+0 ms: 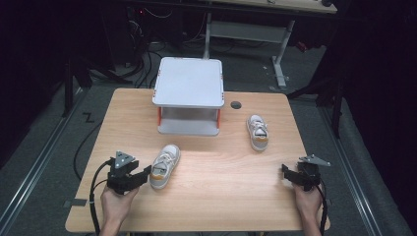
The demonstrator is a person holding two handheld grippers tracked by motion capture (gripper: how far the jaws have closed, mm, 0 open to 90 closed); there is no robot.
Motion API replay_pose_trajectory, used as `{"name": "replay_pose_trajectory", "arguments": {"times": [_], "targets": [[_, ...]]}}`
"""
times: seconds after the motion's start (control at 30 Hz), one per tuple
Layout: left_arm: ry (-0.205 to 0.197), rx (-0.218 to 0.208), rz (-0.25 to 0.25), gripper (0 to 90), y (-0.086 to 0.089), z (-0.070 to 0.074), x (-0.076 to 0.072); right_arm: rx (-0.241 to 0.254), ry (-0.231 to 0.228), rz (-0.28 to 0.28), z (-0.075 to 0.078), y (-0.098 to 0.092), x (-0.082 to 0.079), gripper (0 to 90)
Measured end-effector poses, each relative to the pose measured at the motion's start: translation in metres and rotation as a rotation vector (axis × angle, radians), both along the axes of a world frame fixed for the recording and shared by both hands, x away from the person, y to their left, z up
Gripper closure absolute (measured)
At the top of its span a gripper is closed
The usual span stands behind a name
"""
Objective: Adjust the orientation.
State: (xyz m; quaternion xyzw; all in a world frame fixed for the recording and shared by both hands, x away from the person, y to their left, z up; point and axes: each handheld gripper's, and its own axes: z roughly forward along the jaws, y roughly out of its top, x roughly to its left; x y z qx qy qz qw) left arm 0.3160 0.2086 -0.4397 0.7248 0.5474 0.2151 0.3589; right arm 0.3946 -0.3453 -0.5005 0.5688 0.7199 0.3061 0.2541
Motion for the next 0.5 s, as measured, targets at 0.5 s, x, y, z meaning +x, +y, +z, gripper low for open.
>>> {"name": "replay_pose_trajectory", "arguments": {"times": [0.5], "targets": [[0.070,0.096,-0.059,60.6,-0.026,-0.017,0.030,0.001,0.000,0.003,0.000,0.000,0.000,32.4]]}}
